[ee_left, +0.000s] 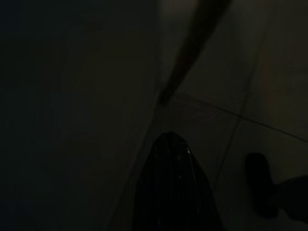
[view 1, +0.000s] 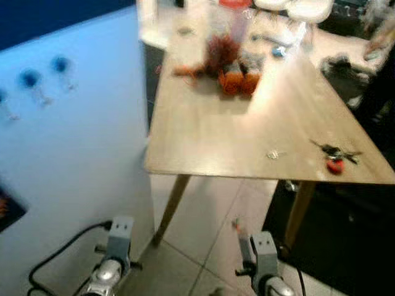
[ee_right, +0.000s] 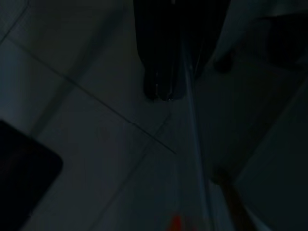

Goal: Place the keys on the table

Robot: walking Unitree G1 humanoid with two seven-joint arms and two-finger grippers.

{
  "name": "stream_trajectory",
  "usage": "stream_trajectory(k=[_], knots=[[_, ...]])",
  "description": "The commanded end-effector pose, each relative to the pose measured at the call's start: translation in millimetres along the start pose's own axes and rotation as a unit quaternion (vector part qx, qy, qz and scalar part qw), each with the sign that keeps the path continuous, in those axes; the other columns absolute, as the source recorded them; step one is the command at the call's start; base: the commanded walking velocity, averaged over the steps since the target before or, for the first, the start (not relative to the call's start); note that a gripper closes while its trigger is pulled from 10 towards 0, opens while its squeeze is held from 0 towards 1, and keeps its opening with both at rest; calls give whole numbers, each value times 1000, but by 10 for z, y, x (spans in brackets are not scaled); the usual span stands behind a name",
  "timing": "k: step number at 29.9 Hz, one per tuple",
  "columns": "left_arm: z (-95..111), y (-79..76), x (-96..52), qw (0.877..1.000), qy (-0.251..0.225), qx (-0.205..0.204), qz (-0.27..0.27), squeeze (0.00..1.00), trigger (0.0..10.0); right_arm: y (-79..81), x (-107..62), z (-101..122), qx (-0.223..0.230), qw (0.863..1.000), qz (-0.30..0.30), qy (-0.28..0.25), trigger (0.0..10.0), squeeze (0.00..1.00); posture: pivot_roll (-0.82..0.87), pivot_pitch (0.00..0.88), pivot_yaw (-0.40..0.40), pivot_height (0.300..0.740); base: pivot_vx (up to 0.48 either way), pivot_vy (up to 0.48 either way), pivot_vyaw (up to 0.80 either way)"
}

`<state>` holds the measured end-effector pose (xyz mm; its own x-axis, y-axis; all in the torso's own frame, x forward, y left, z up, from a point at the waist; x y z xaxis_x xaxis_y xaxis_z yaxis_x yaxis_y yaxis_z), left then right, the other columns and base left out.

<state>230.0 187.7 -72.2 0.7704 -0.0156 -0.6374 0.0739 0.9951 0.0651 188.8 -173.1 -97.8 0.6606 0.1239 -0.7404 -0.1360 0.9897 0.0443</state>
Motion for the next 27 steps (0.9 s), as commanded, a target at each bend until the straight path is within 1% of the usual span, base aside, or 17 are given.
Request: stream_trajectory(k=[1, 3, 12, 21, 27], knots=[[-14, -14, -1, 1000, 3, -2, -2, 0, 10000, -31, -4, 6, -1, 1000, -4, -1, 10000, 0, 36, 36, -19, 740, 0, 0, -800], [-10, -12, 0, 1000, 3, -2, -2, 0, 10000, -31, -5, 9, 2, 1000, -5, -3, 10000, 0, 36, 36, -19, 740, 0, 0, -800], [-9, 3, -1, 1000, 1, -16, 7, 0, 10000, -22, -17, -34, -13, 1000, 1, 4, 10000, 0, 36, 20, -30, 740, 0, 0, 0], [48, -26, 11, 1000, -13, -13, 0, 0, 10000, -35, -14, -17, -20, 1000, 3, 4, 10000, 0, 43, 18, -38, 740, 0, 0, 0], [61, -24, 11, 1000, -18, -10, -3, 0, 10000, -17, -15, -40, -23, 1000, 5, 9, 10000, 0, 49, 6, -42, 740, 0, -346, 0]])
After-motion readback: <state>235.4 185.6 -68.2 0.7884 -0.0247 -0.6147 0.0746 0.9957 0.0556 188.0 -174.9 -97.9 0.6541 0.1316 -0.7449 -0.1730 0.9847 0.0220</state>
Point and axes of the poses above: a point about 5 cm out from each wrist's last joint towards the gripper, its own x axis pointing out of the wrist towards the gripper, its own z axis along the axis of the wrist's last joint, y = z × x, the point moved 2 cm from there along x, pointing out of the wrist towards the gripper, and after that the axes turned 3 degrees about -x, right-handed, at the moved point
